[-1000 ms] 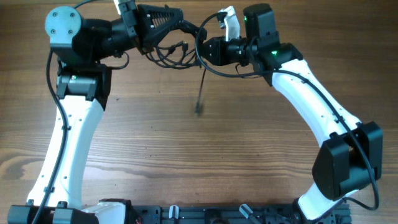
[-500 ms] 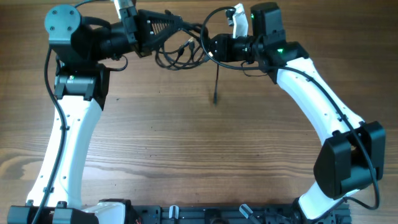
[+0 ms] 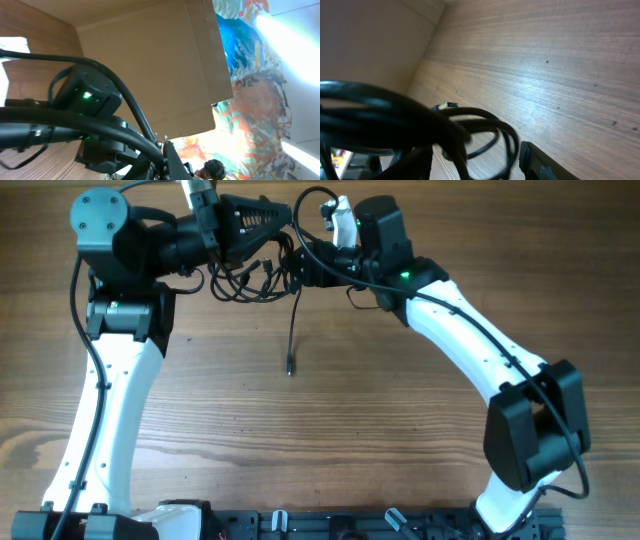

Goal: Untangle cables

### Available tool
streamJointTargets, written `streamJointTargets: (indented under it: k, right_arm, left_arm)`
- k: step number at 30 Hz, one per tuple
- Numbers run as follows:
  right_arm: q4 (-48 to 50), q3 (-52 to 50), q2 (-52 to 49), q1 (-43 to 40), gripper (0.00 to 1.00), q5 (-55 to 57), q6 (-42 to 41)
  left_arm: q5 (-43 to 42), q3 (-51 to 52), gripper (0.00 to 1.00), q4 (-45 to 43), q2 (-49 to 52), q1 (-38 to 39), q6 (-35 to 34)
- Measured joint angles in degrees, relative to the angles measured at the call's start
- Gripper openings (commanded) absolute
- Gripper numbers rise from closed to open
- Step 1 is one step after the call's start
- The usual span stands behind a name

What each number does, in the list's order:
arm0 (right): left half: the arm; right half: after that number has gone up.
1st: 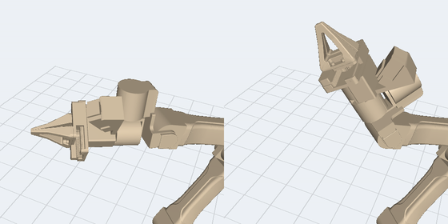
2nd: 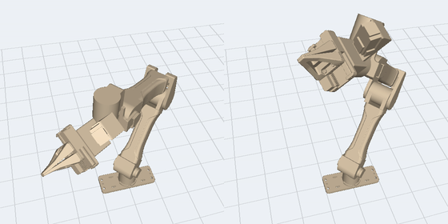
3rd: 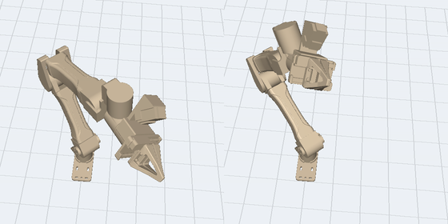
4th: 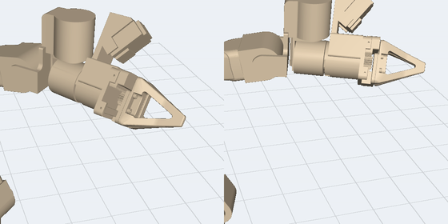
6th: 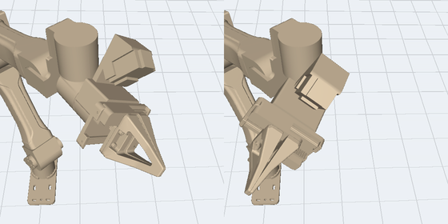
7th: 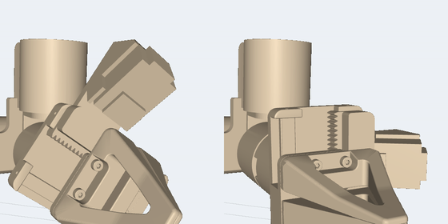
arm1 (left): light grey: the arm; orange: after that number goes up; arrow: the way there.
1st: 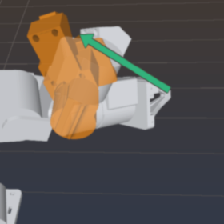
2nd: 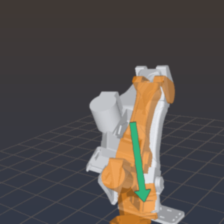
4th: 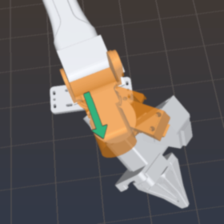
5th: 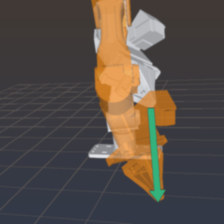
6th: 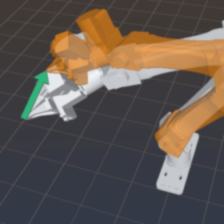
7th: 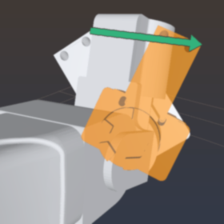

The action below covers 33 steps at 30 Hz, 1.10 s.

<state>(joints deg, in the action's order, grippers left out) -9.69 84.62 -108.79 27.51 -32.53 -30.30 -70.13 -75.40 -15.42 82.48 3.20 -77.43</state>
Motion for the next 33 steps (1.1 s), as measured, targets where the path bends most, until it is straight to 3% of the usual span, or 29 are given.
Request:
streamJointTargets:
  k: [7,10,14,17,23,27,31,33]
  right_arm:
    - [0.2,0.0,-1.7,2.1,0.14,4.4,-5.0]
    - [-1.3,0.0,-1.7,1.4,0.06,5.0,-5.7]
    - [-4.4,0.3,-1.7,-1.4,0.05,4.3,-5.3]
    - [-6.6,0.3,-1.7,-5.5,0.04,0.8,-3.4]
    - [-11.4,0.3,-1.7,-12.1,0.05,-4.8,1.1]
    - [-16.2,0.3,-1.7,-13.9,0.04,-5.1,5.5]
    - [-22.7,0.3,-1.6,-15.1,0.04,-1.4,9.8]
    - [-25.4,0.3,-1.0,-15.8,0.04,0.5,11.4]
  left_arm:
    - [1.0,0.0,0.04,0.0,0.0,0.0,-1.4]
    - [1.2,0.0,0.04,0.2,0.0,-0.1,-1.0]
    - [1.2,0.0,0.04,3.3,0.0,-0.1,2.1]
    - [1.2,0.0,0.04,11.5,0.0,-0.1,7.9]
    - [1.4,0.0,0.04,29.2,0.3,-0.2,24.2]
    - [2.2,-0.2,0.04,40.3,2.2,-0.2,40.0]
    - [10.3,-0.4,0.04,50.0,4.5,-0.2,51.1]
    - [18.6,-0.4,0.04,54.1,5.8,-0.2,54.6]
